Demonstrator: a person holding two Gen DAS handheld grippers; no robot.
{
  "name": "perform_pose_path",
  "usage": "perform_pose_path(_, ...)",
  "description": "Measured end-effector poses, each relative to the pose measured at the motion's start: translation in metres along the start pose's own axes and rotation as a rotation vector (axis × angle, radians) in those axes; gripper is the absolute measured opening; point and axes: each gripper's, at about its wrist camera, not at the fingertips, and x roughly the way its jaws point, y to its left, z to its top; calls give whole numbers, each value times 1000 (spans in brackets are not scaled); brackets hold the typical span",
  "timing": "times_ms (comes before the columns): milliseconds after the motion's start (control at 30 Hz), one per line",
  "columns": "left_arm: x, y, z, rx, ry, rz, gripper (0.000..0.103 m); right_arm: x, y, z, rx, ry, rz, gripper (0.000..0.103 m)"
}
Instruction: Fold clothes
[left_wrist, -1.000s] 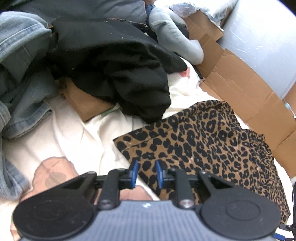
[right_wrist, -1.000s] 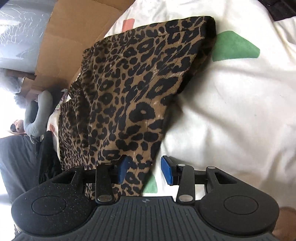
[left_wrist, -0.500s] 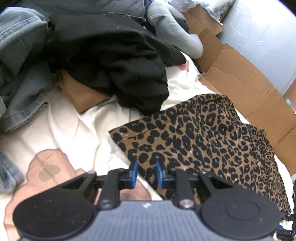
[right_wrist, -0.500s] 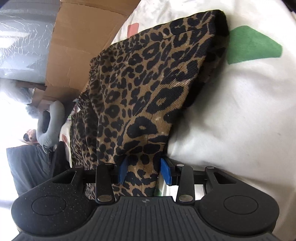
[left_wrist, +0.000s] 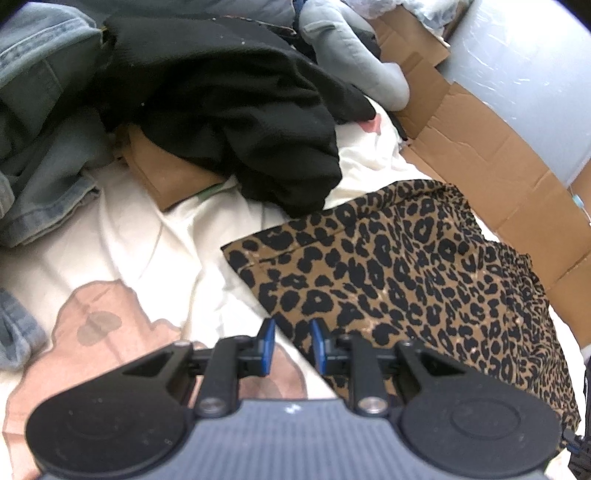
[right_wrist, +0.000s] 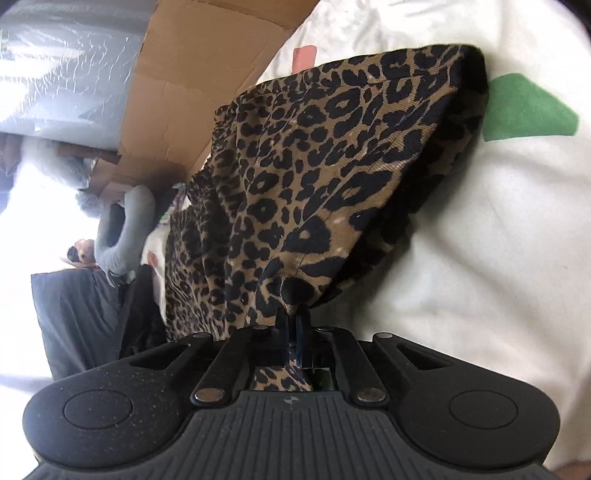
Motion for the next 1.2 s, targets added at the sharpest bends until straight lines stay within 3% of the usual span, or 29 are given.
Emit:
perform_pose_path(267,1,-8,7,40,-2,-17,22,-4,-7,-6,31,28,-47,0)
perform_pose_path(400,5,-17,12,82,2,-31,24,-4,-10,-5,47,48,-81,10)
perform_pose_path(700,18,-51,25,185,13,-83,30,-23,29,5,-169,7,-85,12)
perform_pose_path(767,21,-61,26,221,17,-103,33,-27,40,9,-224,-8,-78,12)
perform_pose_path(867,29,-79,22,306,30,-158,49,-27,55,14,-315,-26,-78,12)
perform_pose_path(1067,53,-95,12,333,76,-160,53,3,69,11,-518,-11,-170,12)
perform_pose_path(1200,67,-96,9,356,98,-144,56,16,57,12,-555,8,-279,15)
